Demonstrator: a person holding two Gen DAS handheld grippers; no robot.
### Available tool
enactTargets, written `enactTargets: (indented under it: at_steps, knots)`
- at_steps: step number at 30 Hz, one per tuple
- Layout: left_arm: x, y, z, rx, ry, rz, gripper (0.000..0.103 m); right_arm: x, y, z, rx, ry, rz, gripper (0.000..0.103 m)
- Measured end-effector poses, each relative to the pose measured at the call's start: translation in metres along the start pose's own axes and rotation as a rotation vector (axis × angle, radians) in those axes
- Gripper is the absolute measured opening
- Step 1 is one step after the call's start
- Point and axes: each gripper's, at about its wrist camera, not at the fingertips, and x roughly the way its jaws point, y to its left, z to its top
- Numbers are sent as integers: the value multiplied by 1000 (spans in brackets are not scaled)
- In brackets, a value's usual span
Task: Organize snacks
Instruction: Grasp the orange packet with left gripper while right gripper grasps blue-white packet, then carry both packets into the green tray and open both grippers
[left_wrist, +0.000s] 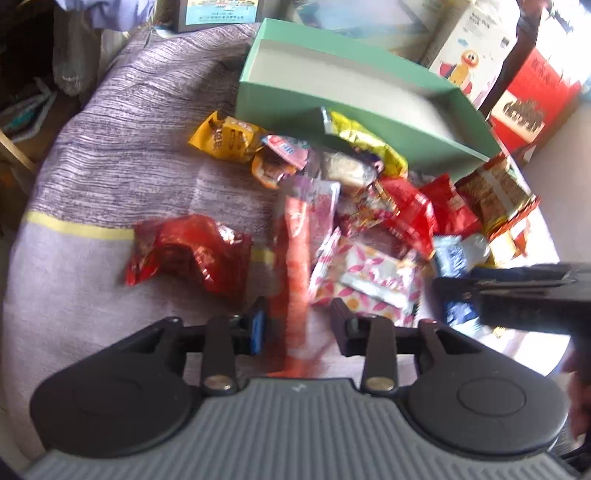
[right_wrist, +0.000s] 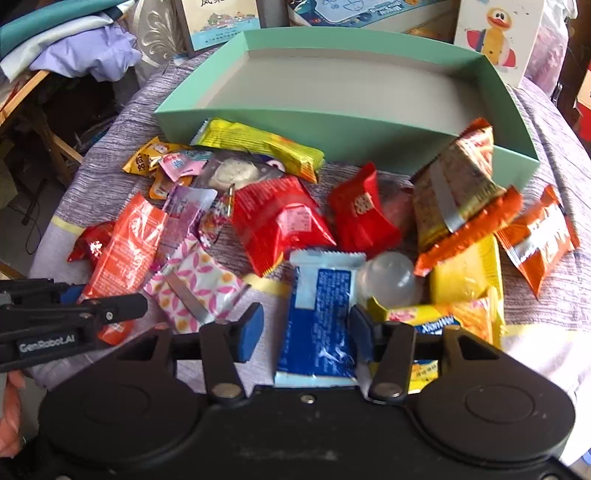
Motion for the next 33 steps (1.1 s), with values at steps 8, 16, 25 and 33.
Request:
enactTargets:
  at_steps: [8,16,25,33]
  knots:
    - [-2,-36,5,137,-27,21,22,-3,-18,-9,22,-23,22,35]
    - [20,-32,11,135,39,162,30,1,-24,-10,24,-28,45,40]
    - [-3,-43,13,150,-17,160,14,-21,-32,-12,28,-73,112,36]
    - [-32,-48,50,128,-91,96,14,-59,-39,18,34,-136,200,36]
